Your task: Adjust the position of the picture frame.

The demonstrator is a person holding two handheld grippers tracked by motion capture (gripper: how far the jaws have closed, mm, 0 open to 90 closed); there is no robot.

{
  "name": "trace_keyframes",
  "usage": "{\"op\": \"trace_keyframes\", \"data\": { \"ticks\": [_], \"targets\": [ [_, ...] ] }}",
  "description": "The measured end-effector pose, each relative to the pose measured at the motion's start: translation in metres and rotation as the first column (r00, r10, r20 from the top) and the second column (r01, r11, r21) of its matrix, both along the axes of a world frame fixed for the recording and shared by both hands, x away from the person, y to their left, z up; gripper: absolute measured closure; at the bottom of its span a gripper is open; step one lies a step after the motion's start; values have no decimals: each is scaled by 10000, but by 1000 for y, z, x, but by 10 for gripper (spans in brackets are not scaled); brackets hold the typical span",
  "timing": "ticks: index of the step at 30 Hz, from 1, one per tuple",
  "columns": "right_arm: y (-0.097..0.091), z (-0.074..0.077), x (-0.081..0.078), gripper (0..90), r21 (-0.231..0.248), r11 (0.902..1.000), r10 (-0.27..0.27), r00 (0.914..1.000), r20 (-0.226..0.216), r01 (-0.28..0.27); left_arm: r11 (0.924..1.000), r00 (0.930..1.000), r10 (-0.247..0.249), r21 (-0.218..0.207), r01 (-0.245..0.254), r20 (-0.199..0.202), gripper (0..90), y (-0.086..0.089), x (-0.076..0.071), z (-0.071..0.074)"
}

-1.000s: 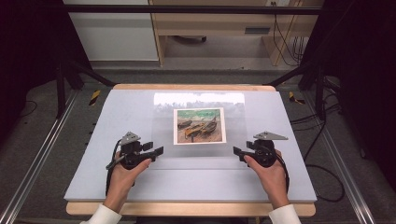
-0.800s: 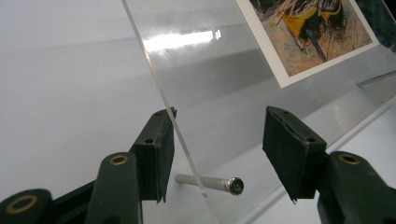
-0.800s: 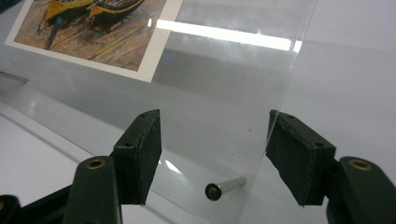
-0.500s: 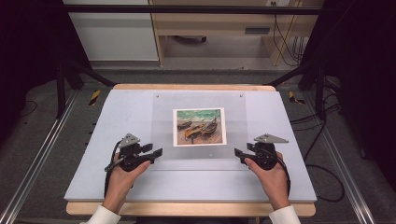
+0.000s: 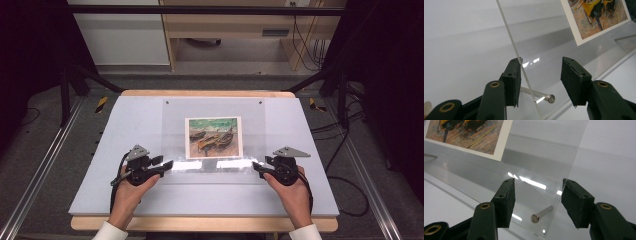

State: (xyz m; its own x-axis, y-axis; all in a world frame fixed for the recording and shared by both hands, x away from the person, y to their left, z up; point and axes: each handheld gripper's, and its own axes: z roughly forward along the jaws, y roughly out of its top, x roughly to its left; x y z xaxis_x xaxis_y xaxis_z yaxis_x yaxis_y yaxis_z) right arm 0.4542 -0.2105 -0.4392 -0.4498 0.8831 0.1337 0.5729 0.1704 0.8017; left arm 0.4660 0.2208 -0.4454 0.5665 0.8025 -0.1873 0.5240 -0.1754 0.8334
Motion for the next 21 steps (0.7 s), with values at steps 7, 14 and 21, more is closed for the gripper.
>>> {"op": "trace_keyframes", "data": {
  "ticks": [7,14,21],
  "targets": [
    [0,0,-3,482,-119,9999,8,10000,-27,-9,10000,10000,-1,70,1,55,530,1,-3,0],
    [-1,0,-6,502,-122,9999,23,10000,12,-23,10000,10000,8,64,-8,56,544,1,-5,0],
    [-2,-1,-8,522,-151,9999,43,10000,36,-42,9999,10000,-13,112,13,72,558,2,-7,-1]
  ]
}}
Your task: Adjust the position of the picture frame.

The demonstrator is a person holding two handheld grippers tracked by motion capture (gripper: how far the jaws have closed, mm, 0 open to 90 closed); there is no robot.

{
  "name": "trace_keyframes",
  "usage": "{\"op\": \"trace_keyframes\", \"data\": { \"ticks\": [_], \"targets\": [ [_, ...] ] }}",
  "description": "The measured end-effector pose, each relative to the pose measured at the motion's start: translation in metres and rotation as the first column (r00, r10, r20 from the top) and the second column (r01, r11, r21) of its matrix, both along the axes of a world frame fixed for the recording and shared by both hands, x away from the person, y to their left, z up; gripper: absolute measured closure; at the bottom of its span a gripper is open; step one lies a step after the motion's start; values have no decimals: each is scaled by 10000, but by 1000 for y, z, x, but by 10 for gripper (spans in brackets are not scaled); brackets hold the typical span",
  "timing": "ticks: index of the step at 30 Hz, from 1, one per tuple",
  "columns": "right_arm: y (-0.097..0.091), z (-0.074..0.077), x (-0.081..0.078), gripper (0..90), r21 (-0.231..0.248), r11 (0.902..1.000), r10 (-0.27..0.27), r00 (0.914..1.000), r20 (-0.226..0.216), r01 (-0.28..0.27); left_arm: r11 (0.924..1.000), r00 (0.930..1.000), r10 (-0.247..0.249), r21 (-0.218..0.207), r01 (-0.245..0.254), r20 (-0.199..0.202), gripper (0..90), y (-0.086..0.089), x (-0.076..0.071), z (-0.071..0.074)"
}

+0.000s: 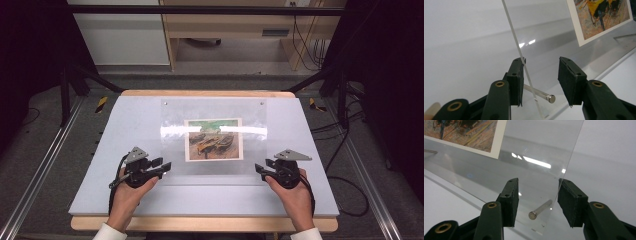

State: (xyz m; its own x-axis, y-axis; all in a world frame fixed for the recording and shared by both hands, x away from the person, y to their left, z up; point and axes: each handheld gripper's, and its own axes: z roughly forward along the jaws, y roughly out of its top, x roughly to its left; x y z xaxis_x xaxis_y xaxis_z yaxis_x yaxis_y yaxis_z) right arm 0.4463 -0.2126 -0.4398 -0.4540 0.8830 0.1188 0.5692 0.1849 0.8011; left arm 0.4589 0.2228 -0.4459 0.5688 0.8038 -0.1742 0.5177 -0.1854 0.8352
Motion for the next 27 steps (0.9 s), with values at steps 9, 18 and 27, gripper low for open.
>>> {"op": "trace_keyframes", "data": {
  "ticks": [9,18,27],
  "targets": [
    [0,0,-3,540,-144,9999,-12,10000,35,13,9999,10000,4,132,-5,53,570,0,-3,0],
    [0,-1,-7,567,-254,9997,-6,10000,90,8,9999,10000,12,120,-13,73,595,1,-7,-1],
    [-1,-2,-12,602,-418,9991,-22,9999,126,27,9997,9999,-37,258,34,115,624,2,-11,-2]
  ]
}}
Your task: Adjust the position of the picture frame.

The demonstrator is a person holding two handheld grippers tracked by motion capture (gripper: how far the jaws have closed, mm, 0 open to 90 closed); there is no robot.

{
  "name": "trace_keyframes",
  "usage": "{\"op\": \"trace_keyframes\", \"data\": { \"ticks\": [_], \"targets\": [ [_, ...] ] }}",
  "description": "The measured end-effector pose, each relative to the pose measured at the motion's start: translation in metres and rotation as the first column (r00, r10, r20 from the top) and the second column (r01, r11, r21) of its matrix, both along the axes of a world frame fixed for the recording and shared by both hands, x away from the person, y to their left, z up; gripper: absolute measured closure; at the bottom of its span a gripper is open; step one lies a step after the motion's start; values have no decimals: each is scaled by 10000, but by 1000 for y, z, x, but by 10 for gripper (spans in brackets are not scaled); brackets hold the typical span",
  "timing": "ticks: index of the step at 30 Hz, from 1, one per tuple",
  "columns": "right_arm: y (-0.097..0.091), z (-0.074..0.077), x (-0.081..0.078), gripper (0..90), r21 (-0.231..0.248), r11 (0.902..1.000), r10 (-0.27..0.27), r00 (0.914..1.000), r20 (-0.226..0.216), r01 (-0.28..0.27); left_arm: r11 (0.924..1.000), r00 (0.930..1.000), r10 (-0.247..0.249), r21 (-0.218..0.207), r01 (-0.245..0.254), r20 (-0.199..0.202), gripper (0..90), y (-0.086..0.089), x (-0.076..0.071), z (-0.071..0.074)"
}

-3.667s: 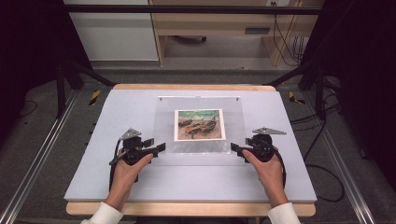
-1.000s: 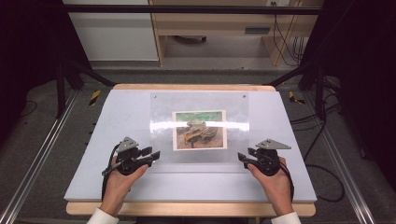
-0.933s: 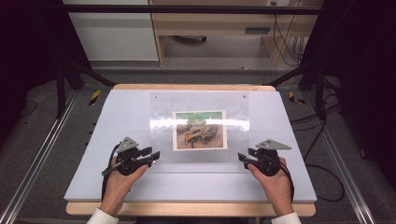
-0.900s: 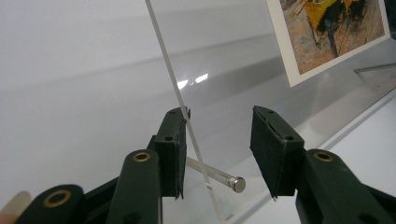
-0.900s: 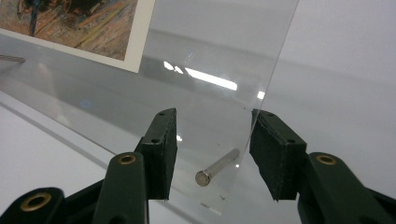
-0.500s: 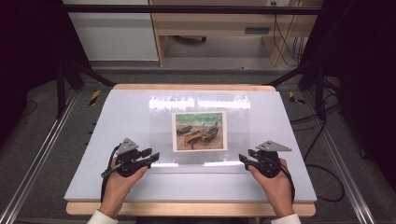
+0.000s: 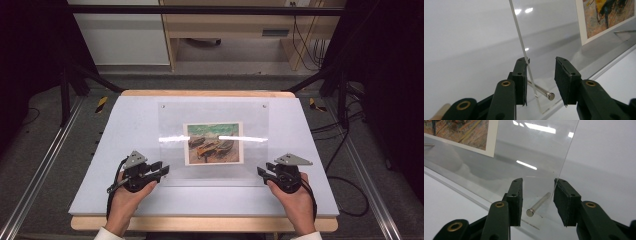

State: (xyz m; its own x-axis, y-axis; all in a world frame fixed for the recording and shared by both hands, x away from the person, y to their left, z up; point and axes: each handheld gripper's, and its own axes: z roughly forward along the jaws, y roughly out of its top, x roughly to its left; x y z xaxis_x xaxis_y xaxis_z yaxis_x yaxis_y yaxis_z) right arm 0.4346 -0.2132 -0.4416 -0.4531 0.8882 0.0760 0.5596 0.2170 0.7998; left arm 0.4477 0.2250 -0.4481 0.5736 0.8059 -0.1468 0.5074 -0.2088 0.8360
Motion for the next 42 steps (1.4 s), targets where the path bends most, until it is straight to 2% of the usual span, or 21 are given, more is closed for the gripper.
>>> {"op": "trace_keyframes", "data": {
  "ticks": [24,25,42],
  "targets": [
    [0,-2,-7,644,-310,9995,-32,10000,59,34,9999,10000,38,151,-39,56,645,0,-4,-1],
    [0,-2,-7,644,-315,9995,-33,10000,66,35,10000,9998,9,-68,-11,-213,645,-2,-6,-1],
    [0,-2,-7,645,-304,9995,-24,10000,73,27,10000,9997,18,-84,-20,-228,645,-2,-6,-2]
  ]
}}
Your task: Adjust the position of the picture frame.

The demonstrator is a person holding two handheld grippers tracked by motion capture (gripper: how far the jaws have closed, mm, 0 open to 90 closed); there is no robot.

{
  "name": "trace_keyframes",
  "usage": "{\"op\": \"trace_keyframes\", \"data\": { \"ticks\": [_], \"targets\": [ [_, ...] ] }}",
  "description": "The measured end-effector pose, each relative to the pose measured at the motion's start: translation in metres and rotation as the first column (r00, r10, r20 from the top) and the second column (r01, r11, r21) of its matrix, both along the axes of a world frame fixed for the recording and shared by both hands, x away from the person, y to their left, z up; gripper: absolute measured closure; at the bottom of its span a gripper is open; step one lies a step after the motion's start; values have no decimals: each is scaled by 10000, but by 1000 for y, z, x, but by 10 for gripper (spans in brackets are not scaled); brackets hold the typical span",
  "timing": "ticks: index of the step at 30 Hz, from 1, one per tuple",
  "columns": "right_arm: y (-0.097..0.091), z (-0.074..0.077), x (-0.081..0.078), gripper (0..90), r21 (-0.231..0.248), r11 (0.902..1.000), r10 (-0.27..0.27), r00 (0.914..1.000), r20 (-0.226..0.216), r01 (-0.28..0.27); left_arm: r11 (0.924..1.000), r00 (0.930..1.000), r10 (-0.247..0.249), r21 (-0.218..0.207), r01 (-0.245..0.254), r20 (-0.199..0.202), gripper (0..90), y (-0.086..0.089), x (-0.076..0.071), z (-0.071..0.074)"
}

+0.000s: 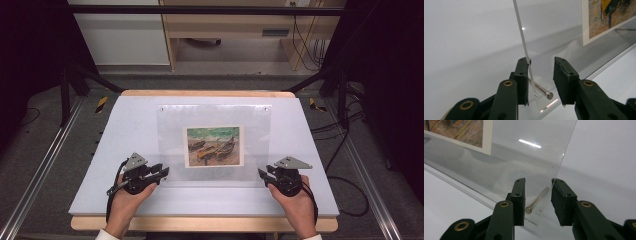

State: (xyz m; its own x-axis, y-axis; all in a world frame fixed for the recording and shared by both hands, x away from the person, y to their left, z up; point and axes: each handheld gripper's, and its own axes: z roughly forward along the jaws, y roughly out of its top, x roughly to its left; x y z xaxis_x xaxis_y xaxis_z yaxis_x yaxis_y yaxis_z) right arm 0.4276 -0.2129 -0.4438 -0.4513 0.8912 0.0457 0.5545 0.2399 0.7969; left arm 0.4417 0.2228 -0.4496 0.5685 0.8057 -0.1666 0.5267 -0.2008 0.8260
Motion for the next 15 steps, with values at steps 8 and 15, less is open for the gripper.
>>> {"op": "trace_keyframes", "data": {
  "ticks": [8,15],
  "targets": [
    [0,0,0,645,-45,10000,-2,10000,-14,2,10000,10000,-7,24,7,4,645,0,0,0],
    [1,0,-1,645,-18,10000,-26,10000,-72,26,10000,10000,-25,58,25,-5,646,0,0,0]
  ]
}}
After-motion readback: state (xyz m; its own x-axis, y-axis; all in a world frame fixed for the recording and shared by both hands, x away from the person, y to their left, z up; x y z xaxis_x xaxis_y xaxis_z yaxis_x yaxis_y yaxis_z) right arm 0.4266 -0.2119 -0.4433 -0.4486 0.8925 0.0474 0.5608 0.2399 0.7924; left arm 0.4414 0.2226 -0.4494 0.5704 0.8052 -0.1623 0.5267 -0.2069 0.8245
